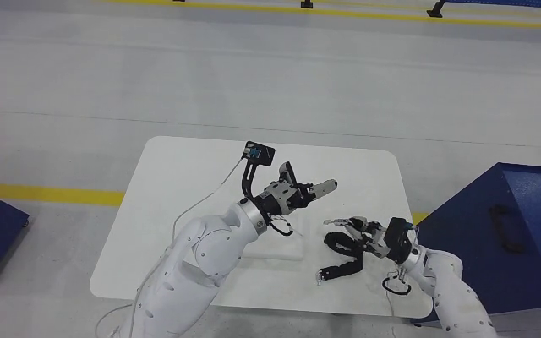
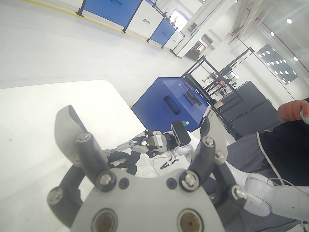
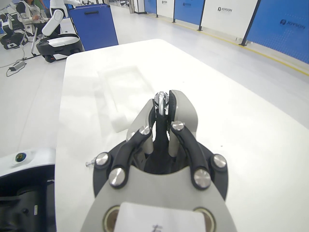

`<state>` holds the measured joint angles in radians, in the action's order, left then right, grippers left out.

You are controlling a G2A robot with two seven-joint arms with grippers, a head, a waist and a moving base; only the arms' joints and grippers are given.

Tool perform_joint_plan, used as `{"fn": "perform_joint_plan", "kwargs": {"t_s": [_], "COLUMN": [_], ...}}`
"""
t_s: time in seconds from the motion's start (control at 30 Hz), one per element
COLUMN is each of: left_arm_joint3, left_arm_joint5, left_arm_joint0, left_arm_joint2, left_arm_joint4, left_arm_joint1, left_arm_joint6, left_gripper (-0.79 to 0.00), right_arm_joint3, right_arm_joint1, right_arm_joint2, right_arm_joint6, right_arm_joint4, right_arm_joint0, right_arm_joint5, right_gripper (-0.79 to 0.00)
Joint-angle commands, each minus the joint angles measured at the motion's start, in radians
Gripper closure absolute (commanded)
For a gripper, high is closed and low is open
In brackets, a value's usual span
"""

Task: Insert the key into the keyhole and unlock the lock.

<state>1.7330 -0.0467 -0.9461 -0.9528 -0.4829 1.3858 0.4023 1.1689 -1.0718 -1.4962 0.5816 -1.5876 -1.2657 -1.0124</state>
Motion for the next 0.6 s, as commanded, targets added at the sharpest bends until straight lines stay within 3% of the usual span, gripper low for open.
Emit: {"fn": "perform_joint_plan", "kwargs": {"t_s": [0.0,0.33,0.37,0.4,0.43,0.57], "left_arm_joint3": [0.0,0.0,0.0,0.0,0.0,0.0], "left_arm_joint5": [0.0,0.0,0.0,0.0,0.0,0.0], "left_arm_joint0": [0.0,0.0,0.0,0.0,0.0,0.0], "left_arm_joint2": [0.0,0.0,0.0,0.0,0.0,0.0], "left_arm_joint4": [0.0,0.0,0.0,0.0,0.0,0.0], "left_arm_joint1": [0.0,0.0,0.0,0.0,0.0,0.0], "left_arm_joint6": [0.0,0.0,0.0,0.0,0.0,0.0], "left_gripper": [-0.785,-0.785,-0.785,-0.785,-0.785,-0.785], "right_arm_joint3": [-0.055,-0.257,-0.273,-0.282,-0.293,-0.285], "right_arm_joint1": [0.0,0.013,0.015,0.017,0.018,0.025], "right_arm_joint2": [0.021,0.171,0.182,0.195,0.206,0.248], "right_arm_joint6": [-0.01,-0.077,-0.101,-0.117,-0.125,-0.109], "right_arm_joint4": [-0.007,0.095,0.104,0.114,0.131,0.215], "right_arm_joint0": [0.016,0.107,0.121,0.135,0.144,0.177], "right_arm_joint5": [0.0,0.0,0.0,0.0,0.0,0.0], "right_gripper": [0.0,0.0,-0.04,-0.474,-0.785,-0.785]}}
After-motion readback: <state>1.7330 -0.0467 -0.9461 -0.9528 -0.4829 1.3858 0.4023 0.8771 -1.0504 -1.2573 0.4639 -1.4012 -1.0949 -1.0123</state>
